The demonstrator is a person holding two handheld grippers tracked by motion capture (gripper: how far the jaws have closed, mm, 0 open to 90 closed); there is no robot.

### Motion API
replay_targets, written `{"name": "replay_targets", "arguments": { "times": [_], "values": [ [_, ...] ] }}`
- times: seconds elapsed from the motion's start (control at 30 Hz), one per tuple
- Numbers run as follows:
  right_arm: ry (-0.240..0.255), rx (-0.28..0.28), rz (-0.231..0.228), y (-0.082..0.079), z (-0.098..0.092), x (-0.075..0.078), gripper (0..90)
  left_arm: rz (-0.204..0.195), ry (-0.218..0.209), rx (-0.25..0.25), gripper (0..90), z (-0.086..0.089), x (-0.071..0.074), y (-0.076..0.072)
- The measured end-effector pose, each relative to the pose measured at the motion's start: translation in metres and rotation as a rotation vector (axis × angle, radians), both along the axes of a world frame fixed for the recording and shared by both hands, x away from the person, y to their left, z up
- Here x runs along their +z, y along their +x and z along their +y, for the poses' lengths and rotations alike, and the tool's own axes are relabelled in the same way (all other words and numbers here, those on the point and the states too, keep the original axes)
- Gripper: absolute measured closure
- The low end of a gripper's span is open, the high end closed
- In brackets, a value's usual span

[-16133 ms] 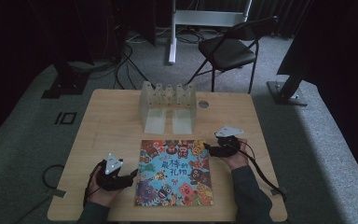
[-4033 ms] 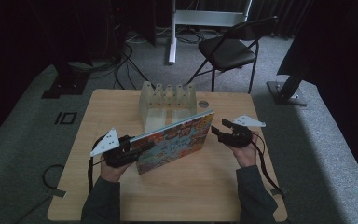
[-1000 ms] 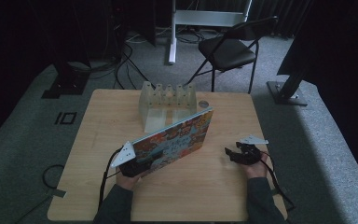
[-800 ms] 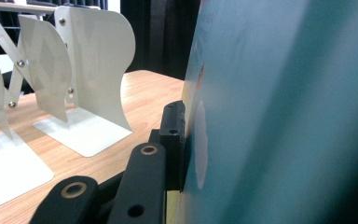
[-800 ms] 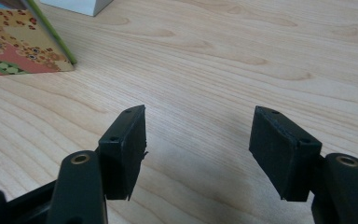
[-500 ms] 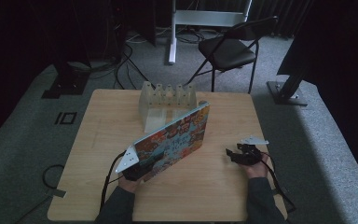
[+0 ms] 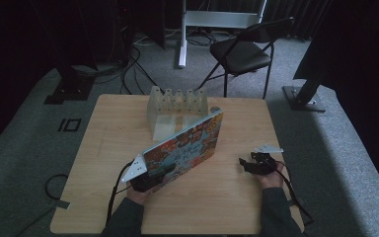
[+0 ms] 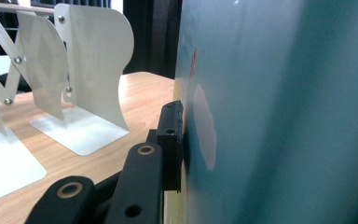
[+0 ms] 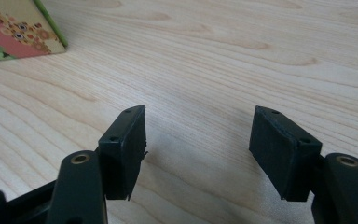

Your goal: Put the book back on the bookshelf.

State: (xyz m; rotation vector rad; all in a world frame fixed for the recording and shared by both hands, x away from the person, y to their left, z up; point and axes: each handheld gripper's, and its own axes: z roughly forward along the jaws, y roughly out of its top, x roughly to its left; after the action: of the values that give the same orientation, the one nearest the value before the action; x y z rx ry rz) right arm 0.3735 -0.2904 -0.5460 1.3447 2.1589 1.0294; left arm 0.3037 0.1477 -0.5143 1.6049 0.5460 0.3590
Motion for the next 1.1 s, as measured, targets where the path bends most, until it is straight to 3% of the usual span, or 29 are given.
{"name": "replay_targets", "arguments": {
  "times": [0.37,0.63,0.8,1.1],
  "values": [
    [-0.034,-0.012,0.005,0.002,0.001,-0.003,30.0,-0.061,0.061,0.029,78.7,-0.008,0.002,-0.009],
    [-0.033,-0.011,-0.002,0.002,0.000,-0.004,29.4,-0.053,0.068,0.083,80.5,-0.013,0.007,-0.013],
    [-0.021,-0.014,0.002,0.002,-0.001,-0.004,29.3,-0.033,0.065,0.083,80.7,-0.010,0.009,-0.010],
    [-0.030,-0.010,0.001,0.002,0.000,-0.004,28.4,-0.038,0.076,0.093,80.8,-0.005,0.014,-0.011]
  ]
}}
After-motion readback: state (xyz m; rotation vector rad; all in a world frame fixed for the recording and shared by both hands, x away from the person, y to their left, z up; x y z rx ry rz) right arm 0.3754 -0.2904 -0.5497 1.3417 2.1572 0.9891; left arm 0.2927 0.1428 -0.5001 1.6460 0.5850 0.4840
